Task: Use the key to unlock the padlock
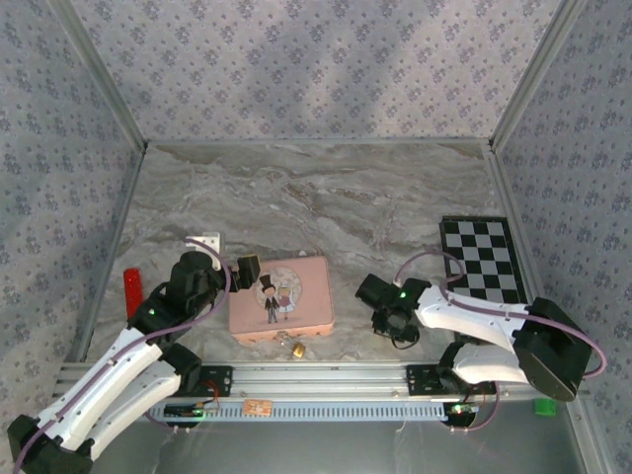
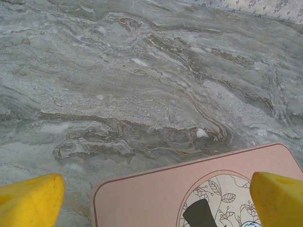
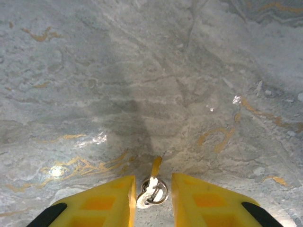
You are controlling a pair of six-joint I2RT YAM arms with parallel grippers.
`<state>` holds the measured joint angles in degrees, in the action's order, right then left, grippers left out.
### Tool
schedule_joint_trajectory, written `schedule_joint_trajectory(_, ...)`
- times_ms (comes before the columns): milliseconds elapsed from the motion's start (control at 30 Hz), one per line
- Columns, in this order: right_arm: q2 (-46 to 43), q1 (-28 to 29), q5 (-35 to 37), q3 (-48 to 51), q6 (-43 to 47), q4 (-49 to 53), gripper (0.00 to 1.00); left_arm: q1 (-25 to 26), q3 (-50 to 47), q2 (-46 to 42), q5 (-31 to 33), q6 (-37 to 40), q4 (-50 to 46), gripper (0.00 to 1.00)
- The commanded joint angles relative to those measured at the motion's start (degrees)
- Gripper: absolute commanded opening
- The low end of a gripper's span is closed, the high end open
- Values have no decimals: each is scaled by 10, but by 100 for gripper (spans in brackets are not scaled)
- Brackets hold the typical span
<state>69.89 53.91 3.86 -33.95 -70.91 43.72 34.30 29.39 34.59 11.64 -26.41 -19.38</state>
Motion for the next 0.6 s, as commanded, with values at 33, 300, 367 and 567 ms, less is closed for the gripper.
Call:
schedule_joint_trajectory(33,15,15,30,-36,3,42,27,5,4,-2,8,0,6,100)
schedule_joint_trajectory(300,69,38,36,-58,3,66,26,6,2,-5,9,0,4,100)
schedule_joint_trajectory(367,77,44,38,-62,1,65,26,5,2,-7,9,-1,3,100)
schedule_joint_trajectory(567,95,46,39,-66,1,65,25,6,0,-10,9,-3,2,100)
